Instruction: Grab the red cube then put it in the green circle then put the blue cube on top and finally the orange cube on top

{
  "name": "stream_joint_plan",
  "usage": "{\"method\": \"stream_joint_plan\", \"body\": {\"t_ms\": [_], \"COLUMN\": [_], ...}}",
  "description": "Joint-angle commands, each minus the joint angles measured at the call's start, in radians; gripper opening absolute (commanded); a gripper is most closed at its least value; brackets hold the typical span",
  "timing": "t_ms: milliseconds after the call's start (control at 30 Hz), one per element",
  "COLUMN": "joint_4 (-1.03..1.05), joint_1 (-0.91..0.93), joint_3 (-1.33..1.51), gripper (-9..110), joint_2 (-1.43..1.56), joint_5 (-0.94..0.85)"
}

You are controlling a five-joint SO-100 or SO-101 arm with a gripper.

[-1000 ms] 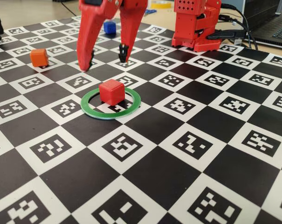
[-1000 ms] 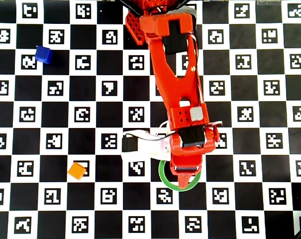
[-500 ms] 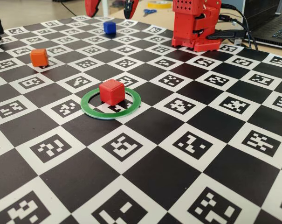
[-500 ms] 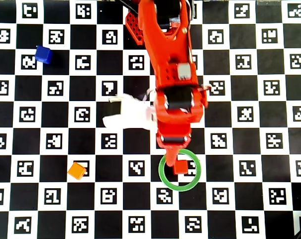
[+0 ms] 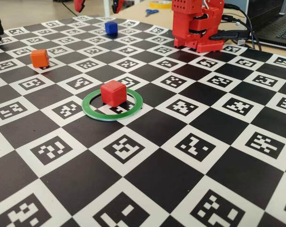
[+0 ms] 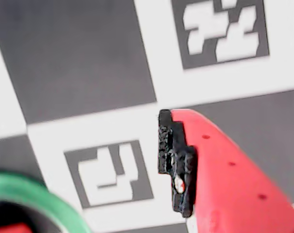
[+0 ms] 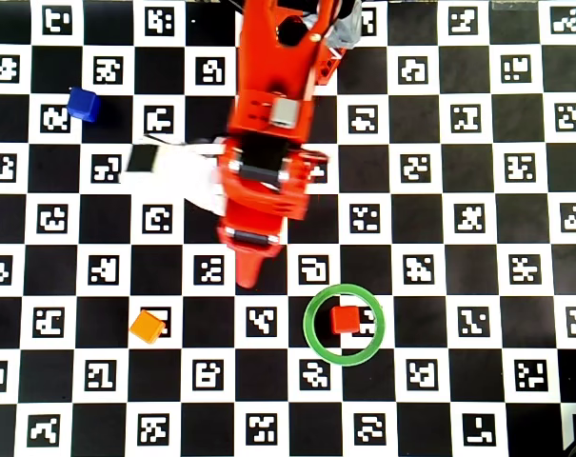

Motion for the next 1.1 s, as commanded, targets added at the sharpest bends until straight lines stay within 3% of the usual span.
{"method": "stream_joint_plan", "body": {"t_ms": [0, 267, 567, 1067], "joint_4": [0.032, 0.067, -0.069, -0.141], "joint_1": [0.13, 0.379, 0.611, 0.873], "joint_3": [-0.005, 0.015, 0.1, 0.012], "gripper": [41, 41, 42, 43], "joint_2": [0.129, 0.152, 0.133, -0.04], "joint_5": [-0.132, -0.368, -0.594, -0.946]}}
